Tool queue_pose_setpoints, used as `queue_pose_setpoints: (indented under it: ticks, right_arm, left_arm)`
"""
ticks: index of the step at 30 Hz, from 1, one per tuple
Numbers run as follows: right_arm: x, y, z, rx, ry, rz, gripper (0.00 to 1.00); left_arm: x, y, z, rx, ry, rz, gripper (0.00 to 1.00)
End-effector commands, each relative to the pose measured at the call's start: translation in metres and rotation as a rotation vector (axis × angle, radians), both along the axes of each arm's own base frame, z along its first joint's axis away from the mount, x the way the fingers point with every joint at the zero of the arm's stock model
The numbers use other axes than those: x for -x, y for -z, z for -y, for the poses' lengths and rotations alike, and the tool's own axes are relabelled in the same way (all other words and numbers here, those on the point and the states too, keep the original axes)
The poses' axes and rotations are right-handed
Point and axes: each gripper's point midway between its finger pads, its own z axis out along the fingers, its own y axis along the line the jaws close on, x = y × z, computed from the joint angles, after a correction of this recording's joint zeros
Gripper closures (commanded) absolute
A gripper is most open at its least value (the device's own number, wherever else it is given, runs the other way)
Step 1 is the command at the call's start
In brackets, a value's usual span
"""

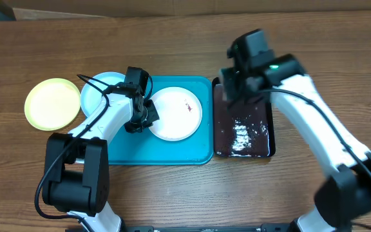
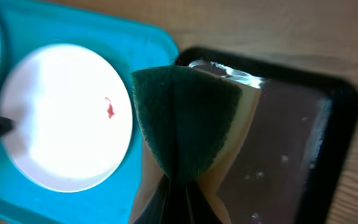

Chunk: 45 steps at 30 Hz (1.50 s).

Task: Clean dirty plates on tray and stack at the side
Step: 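Scrub the white plate with the sponge while left gripper holds rim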

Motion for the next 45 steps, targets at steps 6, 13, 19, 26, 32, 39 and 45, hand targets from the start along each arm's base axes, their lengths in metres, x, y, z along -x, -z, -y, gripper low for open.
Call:
queue_pose_setpoints:
  ticks: [6, 13, 19, 26, 32, 39, 45]
  right_arm:
    - [-0.002, 0.021, -0.055, -0.004, -0.084, 0.025, 0.96]
    - [-0.005, 0.005, -0.104, -0.025, -0.045, 0.180, 0.96]
    - [-0.011, 0.014, -0.109, 0.074, -0.047, 0.252, 0.96]
    - [-0.016, 0.058, -0.113, 0.128, -0.064, 0.198, 0.96]
    - [-0.019, 0.090, -0.112, 0.170, -0.065, 0.163, 0.96]
    - [-0.017, 0.112, -0.105, 0.223, -0.062, 0.134, 0.96]
    - [-0.015, 0.130, -0.103, 0.246, -0.065, 0.105, 0.96]
  left_arm:
    - [0.001, 0.005, 0.002, 0.010, -0.003, -0.014, 0.96]
    - [0.001, 0.005, 0.002, 0.010, -0.003, -0.014, 0.96]
    - [0.001, 0.005, 0.002, 0.010, -0.003, -0.014, 0.96]
    - [0.001, 0.005, 0.002, 0.010, -0.003, -0.014, 0.96]
    - [0.001, 0.005, 0.002, 0.010, -0.003, -0.014, 0.96]
    - [0.001, 0.005, 0.002, 0.010, -0.003, -0.014, 0.96]
    - [0.001, 0.005, 0.002, 0.010, -0.002, -0.014, 0.96]
